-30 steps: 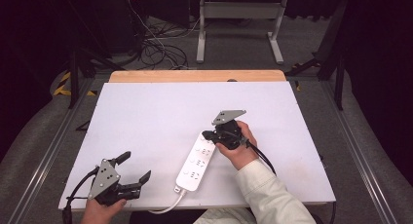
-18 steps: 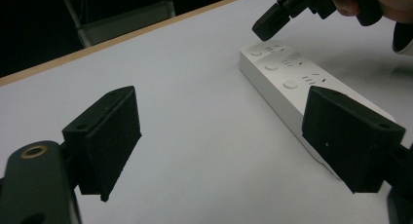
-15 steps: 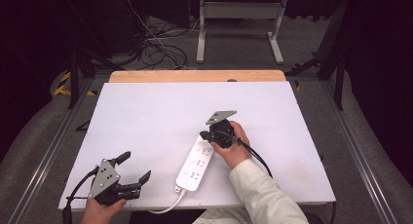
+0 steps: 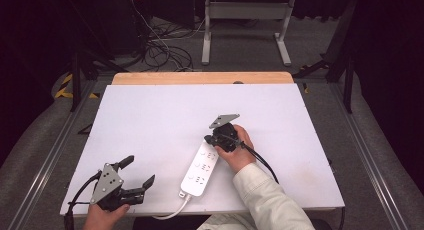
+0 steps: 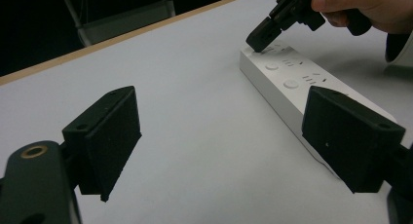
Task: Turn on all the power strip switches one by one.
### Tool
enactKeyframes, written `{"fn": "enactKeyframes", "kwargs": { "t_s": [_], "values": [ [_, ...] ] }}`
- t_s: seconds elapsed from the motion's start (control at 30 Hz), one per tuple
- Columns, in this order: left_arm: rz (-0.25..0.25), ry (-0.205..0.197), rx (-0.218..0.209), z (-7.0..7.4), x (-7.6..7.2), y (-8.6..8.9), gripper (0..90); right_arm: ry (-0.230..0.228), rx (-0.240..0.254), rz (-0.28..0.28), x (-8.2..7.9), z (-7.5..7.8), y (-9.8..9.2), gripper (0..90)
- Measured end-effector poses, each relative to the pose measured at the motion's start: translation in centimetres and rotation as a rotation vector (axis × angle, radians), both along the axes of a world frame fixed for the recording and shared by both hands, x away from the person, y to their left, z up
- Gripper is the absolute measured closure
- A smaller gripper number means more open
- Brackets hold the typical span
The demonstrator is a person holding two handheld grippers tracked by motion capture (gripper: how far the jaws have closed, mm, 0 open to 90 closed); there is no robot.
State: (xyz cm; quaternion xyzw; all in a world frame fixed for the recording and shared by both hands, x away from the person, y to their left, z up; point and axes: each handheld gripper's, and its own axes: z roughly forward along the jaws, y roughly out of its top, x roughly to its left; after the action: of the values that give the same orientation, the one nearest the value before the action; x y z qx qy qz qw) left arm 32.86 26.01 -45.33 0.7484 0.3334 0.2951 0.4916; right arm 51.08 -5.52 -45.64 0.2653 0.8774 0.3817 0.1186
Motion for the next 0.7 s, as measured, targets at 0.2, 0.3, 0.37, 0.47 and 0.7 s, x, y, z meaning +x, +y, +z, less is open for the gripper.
{"fn": "enactKeyframes", "kwargs": {
  "t_s": [0.2,0.3,0.37,0.47,0.7],
  "values": [
    [0.0,-0.002,0.008,0.01,0.0,-0.01,14.5,-0.006,0.014,0.001,-0.13,-0.24,-0.1,90.0],
    [-0.001,-0.001,0.009,0.01,-0.02,-0.02,14.5,-0.011,0.015,0.004,-0.17,-0.34,-0.16,90.0],
    [0.0,-0.001,0.007,0.0,-0.04,-0.02,14.5,-0.005,0.02,0.005,-0.15,-0.36,-0.16,90.0],
    [0.0,-0.001,0.007,0.01,-0.03,-0.02,14.5,-0.005,0.015,-0.003,-0.16,-0.41,-0.09,90.0],
    [-0.001,-0.002,0.011,0.0,-0.07,-0.09,14.5,0.005,-0.012,-0.005,-0.12,-0.24,0.2,90.0]
  ]
}}
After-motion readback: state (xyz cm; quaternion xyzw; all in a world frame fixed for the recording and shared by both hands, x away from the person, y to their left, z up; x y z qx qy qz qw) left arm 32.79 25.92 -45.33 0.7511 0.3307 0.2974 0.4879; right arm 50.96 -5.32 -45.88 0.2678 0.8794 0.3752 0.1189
